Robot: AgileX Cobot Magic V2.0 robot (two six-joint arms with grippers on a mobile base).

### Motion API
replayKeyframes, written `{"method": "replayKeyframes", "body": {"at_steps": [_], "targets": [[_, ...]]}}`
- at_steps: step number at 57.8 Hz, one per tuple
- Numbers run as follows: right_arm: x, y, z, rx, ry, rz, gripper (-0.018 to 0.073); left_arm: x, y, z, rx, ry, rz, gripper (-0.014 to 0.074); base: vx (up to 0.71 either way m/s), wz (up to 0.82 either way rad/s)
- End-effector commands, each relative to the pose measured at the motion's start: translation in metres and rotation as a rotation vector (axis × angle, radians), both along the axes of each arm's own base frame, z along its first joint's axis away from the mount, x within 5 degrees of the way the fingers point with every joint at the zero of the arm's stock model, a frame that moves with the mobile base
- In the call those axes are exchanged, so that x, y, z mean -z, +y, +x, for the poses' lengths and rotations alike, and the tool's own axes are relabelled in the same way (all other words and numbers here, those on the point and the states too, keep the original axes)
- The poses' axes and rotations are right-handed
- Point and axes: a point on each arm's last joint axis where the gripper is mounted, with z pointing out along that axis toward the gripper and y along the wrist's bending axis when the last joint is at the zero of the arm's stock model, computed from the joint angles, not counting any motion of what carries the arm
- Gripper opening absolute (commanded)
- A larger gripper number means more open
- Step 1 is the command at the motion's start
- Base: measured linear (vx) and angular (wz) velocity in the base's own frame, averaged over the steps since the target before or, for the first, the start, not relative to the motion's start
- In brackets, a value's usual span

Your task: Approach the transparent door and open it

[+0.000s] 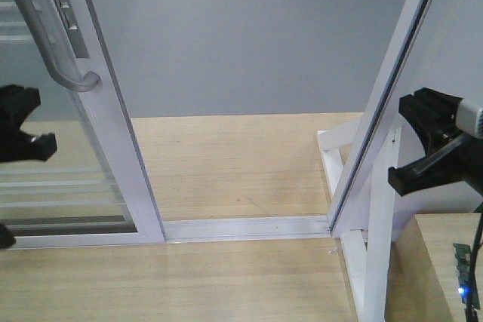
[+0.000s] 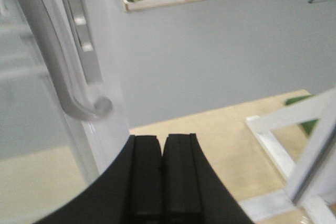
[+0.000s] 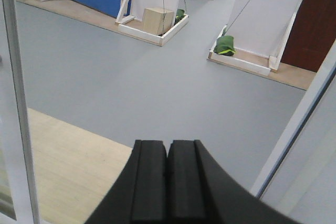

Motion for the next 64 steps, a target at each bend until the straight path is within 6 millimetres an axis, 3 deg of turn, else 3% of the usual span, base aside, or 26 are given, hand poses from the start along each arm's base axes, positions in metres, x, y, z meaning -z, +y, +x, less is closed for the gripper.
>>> {"method": "replayKeyframes", "body": {"at_steps": [1,11,19,55,64], "targets": [[-0.017,-0.005,-0.014,0.004,-0.049,0.02,-0.0008,-0.006,0.002,-0.02,-0.002,-0.073,-0.086,0.0,0.0,0.0],[-0.022,-0.016,-0.044,0.004,-0.043,0.016,-0.0007,0.012,0.008,-0.063,0.032,-0.052,-0.11,0.0,0.0,0.0],[-0.026,-0.017,-0.048,0.003,-0.087,0.01,-0.0007,0.01,0.013,-0.083,0.038,-0.147,-0.133,0.0,0.0,0.0],[-0.026,-0.017,-0.048,0.003,-0.075,0.025,-0.0007,0.008,0.015,-0.09,0.043,-0.173,-0.143,0.0,0.0,0.0],[-0.026,-0.017,-0.048,0.003,-0.075,0.025,-0.0007,0.008,0.023,-0.097,-0.024,-0.208,-0.045,0.0,0.0,0.0]]}}
